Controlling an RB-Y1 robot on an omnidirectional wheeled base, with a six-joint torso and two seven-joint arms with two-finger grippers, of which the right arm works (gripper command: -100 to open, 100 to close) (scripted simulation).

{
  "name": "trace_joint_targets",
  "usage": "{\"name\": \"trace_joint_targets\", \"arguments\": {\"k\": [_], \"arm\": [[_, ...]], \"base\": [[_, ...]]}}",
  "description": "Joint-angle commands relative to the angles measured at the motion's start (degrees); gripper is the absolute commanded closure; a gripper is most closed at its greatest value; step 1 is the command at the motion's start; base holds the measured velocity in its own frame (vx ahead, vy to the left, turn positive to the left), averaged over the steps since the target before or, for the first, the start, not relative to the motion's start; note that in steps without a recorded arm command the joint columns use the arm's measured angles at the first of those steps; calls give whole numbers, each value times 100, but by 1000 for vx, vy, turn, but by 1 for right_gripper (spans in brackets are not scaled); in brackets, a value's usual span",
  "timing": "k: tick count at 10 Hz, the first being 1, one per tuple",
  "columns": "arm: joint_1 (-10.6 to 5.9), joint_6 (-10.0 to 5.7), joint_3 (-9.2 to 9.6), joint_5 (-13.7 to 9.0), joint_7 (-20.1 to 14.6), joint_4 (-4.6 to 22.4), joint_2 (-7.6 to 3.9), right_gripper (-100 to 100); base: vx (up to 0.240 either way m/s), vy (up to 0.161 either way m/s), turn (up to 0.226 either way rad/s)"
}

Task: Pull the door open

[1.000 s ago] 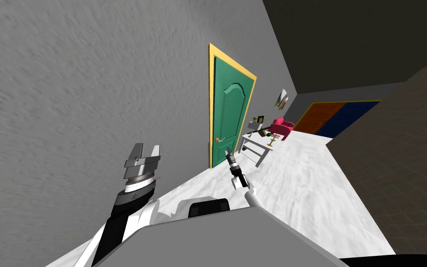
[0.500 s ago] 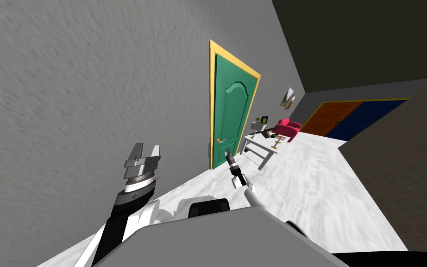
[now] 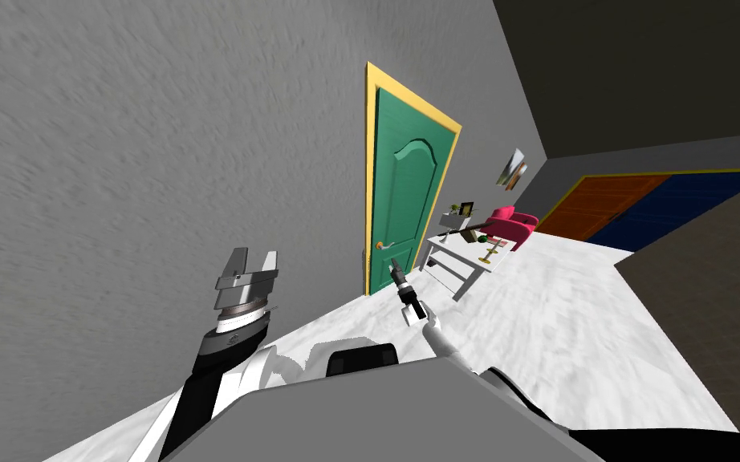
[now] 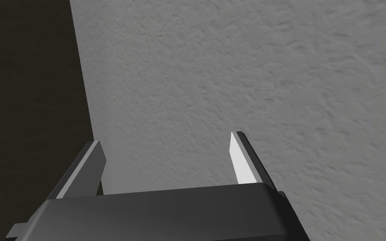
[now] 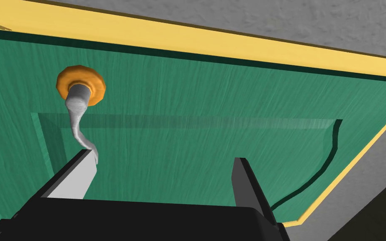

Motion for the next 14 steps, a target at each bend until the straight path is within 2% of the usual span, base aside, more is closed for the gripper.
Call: {"name": "trace_joint_targets", "arguments": {"k": [1, 7, 8, 9, 10, 14], "arm": [[-124, -24, 35, -11, -69, 286, -51, -100], [-589, -118, 150, -46, -275, 1350, -194, -100], [-720, -144, 182, -56, -333, 1630, -233, -100], [-785, -158, 198, -61, -362, 1794, -253, -100], [-785, -158, 198, -61, -362, 1794, -253, -100], [-1015, -204, 255, -79, -464, 2314, -321, -100]], "base": [[66, -70, 103], [73, -77, 92], [77, -95, 144], [87, -90, 114], [62, -57, 15], [47, -50, 62]]}}
